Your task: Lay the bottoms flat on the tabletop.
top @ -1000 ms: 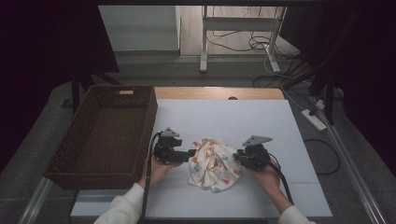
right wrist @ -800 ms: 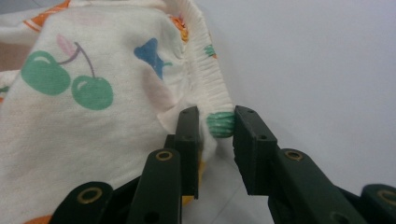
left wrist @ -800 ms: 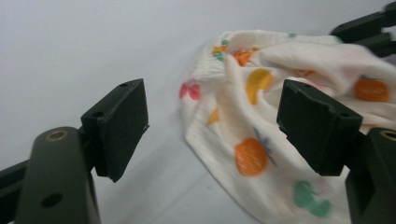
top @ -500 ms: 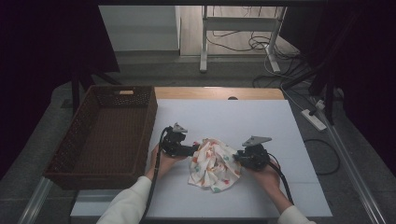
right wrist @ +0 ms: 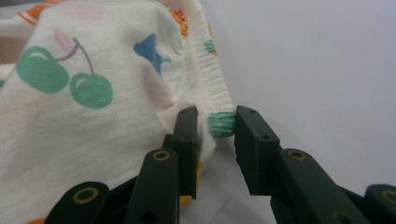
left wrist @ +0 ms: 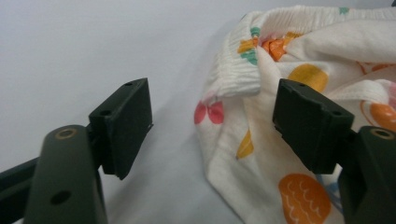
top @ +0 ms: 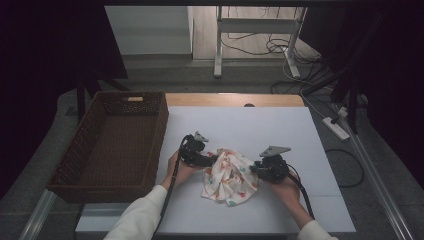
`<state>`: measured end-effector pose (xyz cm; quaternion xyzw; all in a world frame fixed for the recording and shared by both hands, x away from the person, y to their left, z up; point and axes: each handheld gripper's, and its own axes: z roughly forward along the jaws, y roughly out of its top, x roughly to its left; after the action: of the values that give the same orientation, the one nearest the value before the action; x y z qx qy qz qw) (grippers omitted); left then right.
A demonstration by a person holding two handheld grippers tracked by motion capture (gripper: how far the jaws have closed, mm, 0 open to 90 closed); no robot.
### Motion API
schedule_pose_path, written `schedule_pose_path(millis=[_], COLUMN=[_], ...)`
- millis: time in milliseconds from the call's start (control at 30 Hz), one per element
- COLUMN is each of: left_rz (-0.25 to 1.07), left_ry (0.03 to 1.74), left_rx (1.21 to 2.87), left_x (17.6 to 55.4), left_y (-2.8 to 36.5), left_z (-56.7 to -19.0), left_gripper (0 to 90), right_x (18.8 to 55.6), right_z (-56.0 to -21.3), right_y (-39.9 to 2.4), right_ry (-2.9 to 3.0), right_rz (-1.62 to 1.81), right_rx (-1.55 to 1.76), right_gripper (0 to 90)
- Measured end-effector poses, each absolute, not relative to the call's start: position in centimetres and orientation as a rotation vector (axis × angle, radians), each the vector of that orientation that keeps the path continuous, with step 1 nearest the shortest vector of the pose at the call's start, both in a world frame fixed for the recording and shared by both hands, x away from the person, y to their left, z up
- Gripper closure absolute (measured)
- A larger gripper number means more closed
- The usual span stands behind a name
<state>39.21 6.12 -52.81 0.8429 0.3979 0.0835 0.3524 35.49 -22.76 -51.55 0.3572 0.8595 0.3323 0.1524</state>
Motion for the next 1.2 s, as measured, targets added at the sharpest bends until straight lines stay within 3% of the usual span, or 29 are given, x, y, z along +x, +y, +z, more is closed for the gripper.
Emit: schedule_pose_path(millis=[333, 600, 1000, 1200], left_rz=[0.218, 0.131, 0.094, 0.090], left_ry=[0.990, 0.997, 1.021, 1.016], left_rx=[2.246, 2.212, 2.180, 2.170], left_x=[39.3, 39.3, 39.0, 38.9], left_y=[5.1, 5.8, 6.5, 6.5], left_z=[-53.2, -53.3, -53.2, -53.1], left_gripper=[46.7, 83.6, 86.0, 85.9], right_x=[35.5, 35.4, 35.5, 35.8], right_z=[-51.5, -51.5, -51.5, -51.9], right_y=[-22.9, -22.9, -23.3, -23.1], right_ry=[2.464, 2.466, 2.462, 2.447], right_rz=[0.964, 0.966, 0.961, 0.969], right_rx=[1.035, 1.035, 1.037, 1.072], right_gripper=[68.8, 68.3, 67.0, 53.1])
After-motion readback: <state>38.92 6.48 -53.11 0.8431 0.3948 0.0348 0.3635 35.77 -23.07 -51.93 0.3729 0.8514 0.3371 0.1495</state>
